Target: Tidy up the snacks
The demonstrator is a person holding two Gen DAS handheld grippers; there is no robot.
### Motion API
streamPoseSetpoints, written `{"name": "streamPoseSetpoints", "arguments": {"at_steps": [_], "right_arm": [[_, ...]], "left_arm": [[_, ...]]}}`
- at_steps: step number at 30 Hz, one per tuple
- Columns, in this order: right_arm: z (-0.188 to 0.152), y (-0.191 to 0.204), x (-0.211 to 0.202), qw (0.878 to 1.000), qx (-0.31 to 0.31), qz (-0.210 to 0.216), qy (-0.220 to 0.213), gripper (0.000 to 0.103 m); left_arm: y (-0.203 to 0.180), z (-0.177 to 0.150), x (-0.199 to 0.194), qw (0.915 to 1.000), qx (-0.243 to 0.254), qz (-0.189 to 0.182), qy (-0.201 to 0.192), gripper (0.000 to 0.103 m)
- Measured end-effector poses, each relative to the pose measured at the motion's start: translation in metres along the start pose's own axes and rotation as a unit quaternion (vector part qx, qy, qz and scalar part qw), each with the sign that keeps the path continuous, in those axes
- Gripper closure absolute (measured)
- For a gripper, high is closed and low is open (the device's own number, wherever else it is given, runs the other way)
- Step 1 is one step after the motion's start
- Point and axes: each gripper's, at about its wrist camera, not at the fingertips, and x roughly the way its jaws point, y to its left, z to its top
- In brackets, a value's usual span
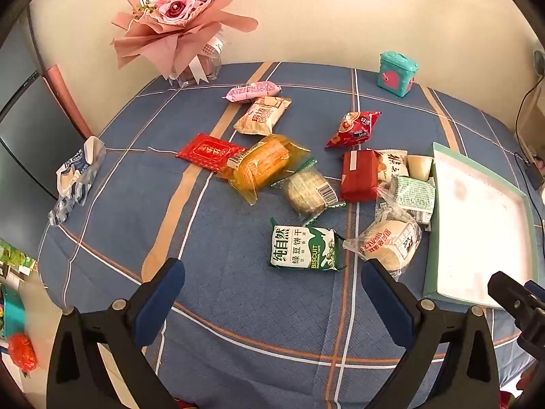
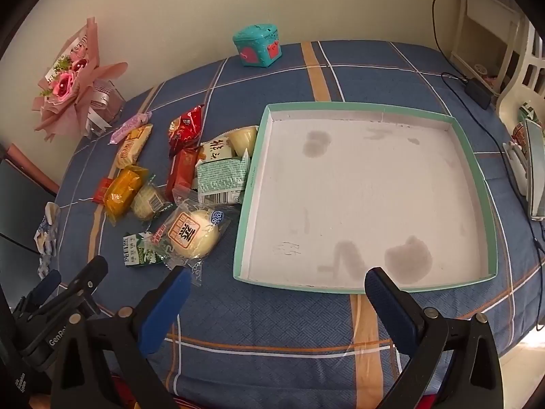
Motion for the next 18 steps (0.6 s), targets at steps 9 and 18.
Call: {"name": "streamPoseSetpoints", "arguments": {"at_steps": [9,18], "right_arm": [[0.0,0.0014,-0.002,1.0,-0.002,0.005,-0.001,0.0],[-0.0001,0.0018,-0.0025,1.0,-0.002,0.005,-0.002,0.0]], "left_arm": [[-0.0014,-0.001,-0.0033,1.0,0.0,0.0,-0.004,0.0],[0.0024,0.0008,-0.0026,1.0,-0.001,-0.005,0.001,0.0]]}}
